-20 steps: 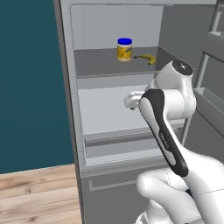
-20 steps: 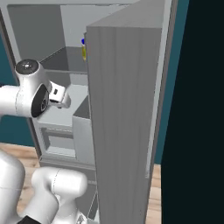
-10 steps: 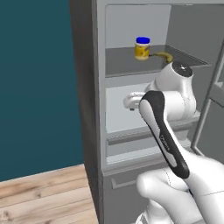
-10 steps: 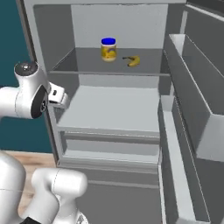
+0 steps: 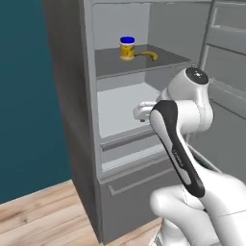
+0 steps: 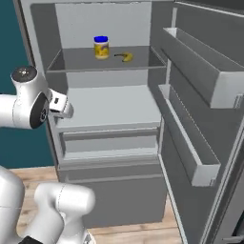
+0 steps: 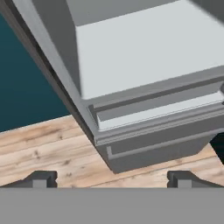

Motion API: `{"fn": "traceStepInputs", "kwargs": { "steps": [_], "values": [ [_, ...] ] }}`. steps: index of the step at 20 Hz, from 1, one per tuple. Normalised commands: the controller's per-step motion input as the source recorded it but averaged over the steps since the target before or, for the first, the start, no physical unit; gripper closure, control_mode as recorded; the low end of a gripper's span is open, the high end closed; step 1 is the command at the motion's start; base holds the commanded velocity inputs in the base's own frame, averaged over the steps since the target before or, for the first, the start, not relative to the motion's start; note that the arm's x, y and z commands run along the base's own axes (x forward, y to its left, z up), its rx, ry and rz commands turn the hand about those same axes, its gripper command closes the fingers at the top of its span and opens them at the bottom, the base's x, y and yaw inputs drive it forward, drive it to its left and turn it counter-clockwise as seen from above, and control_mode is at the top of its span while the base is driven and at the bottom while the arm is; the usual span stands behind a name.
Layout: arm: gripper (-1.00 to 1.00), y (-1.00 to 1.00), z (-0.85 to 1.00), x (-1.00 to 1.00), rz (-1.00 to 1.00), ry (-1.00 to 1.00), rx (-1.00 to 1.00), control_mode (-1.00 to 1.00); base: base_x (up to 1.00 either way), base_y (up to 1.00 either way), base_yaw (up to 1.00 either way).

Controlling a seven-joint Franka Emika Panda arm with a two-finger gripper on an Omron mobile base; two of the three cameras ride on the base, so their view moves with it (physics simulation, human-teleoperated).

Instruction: Move the mayonnaise and banana from the second highest shelf to the top shelf to make space. Then, place the pitcher from the counter on the cleared second highest shelf.

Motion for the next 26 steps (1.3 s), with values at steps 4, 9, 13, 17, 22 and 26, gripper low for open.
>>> {"fn": "traceStepInputs", "kwargs": {
  "steps": [4,9,13,17,22,26],
  "values": [
    [-1.00,0.00,0.00,0.00,0.00,0.00,0.00,1.00,-0.66,0.00,-0.50],
    [-1.00,0.00,0.00,0.00,0.00,0.00,0.00,1.00,-0.81,0.16,-0.56],
    [-1.00,0.00,0.00,0.00,0.00,0.00,0.00,1.00,-0.78,0.37,-0.52],
    [-1.00,0.00,0.00,0.00,0.00,0.00,0.00,1.00,-0.74,0.36,-0.50],
    [-1.00,0.00,0.00,0.00,0.00,0.00,0.00,1.00,-0.37,0.49,-0.51],
    [-1.00,0.00,0.00,0.00,0.00,0.00,0.00,1.00,0.00,0.57,-0.44]
  ]
}}
